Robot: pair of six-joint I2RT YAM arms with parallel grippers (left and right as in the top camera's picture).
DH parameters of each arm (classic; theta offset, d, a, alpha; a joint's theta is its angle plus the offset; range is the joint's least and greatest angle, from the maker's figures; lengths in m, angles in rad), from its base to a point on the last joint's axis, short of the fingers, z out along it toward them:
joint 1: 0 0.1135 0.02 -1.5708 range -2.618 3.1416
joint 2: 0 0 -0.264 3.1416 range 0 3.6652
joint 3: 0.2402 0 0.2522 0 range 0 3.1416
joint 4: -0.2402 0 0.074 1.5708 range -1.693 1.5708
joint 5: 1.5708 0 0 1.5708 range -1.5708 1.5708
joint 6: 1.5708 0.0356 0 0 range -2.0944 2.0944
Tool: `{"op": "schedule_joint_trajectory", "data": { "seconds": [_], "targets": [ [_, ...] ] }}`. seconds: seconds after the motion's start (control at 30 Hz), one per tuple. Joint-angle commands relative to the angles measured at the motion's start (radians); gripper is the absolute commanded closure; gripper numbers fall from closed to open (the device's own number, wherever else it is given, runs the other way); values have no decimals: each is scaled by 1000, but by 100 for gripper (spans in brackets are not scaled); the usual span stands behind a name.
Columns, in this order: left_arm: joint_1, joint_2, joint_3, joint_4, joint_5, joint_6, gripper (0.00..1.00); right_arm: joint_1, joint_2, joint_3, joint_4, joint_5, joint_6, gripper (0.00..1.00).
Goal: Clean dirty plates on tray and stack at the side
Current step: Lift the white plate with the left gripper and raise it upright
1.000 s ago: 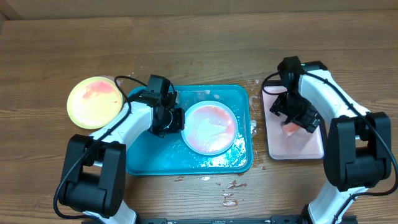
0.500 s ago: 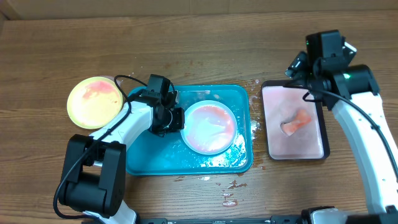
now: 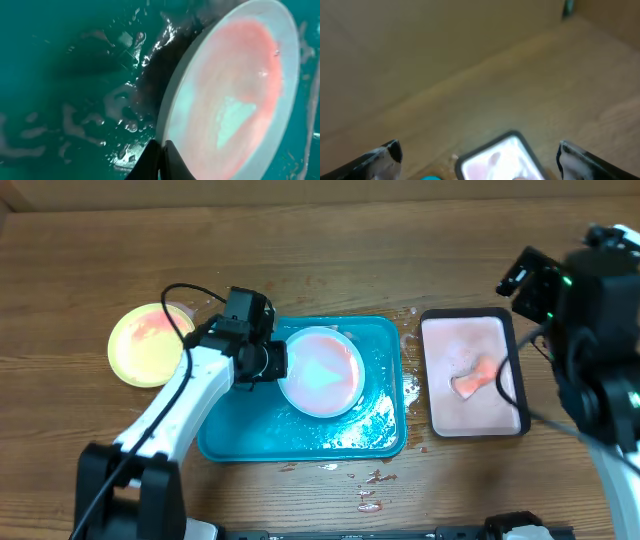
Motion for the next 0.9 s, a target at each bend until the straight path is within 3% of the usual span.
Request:
{"op": "schedule_joint_trajectory", "data": {
  "seconds": [0.0, 0.5, 0.87],
  "targets": [
    [9, -75, 28, -18, -46, 32, 96, 6, -26, 14, 7, -17, -68, 0],
    [0, -266, 67, -141, -294, 76, 96, 6, -22, 13, 7, -17, -68, 0],
    [-160, -274, 217, -190, -619, 156, 96, 6, -22, 13, -37, -17, -68, 0]
  ]
}}
